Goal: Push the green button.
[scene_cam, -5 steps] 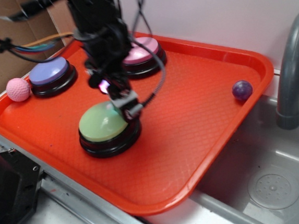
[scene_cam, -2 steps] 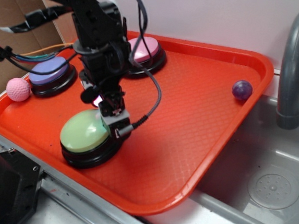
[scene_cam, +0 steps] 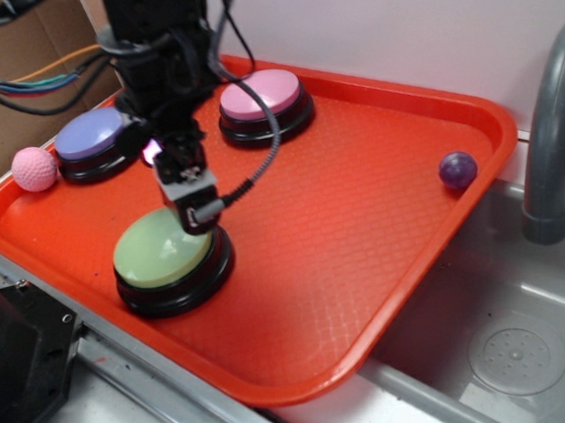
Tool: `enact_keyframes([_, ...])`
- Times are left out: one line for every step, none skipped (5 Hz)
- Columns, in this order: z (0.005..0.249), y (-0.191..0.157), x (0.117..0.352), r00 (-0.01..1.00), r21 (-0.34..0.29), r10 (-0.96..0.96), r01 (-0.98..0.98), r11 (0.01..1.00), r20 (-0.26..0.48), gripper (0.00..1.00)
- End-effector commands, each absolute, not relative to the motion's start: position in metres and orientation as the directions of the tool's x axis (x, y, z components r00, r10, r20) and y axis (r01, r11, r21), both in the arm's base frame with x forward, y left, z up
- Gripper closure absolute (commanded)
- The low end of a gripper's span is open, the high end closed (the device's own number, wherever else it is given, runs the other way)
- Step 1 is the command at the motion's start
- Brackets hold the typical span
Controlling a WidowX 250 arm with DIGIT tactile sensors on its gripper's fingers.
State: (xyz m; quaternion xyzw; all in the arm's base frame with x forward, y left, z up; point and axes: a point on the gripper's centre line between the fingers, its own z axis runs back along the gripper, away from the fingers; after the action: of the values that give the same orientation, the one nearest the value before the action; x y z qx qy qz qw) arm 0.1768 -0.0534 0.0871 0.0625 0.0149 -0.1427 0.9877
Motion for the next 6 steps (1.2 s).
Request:
enact_keyframes([0.115,-0.058,0.182,0.961,0.083,-0.276,0.273,0.958,0.025,0.0])
enact_keyframes([0.124,-0.055,0.176,0.965,0.072,-0.256,0.252,0.965,0.048,0.0])
enact_keyframes([0.131,-0.05,0.171,0.969,0.063,-0.239,0.235,0.97,0.064,0.0])
enact_keyframes([0.136,-0.048,0.171,0.973,0.052,-0.224,0.221,0.974,0.06,0.0])
enact_keyframes([0.14,-0.045,0.173,0.977,0.032,-0.209,0.207,0.978,0.038,0.0])
enact_keyframes([0.145,-0.041,0.174,0.98,0.029,-0.198,0.197,0.98,0.037,0.0])
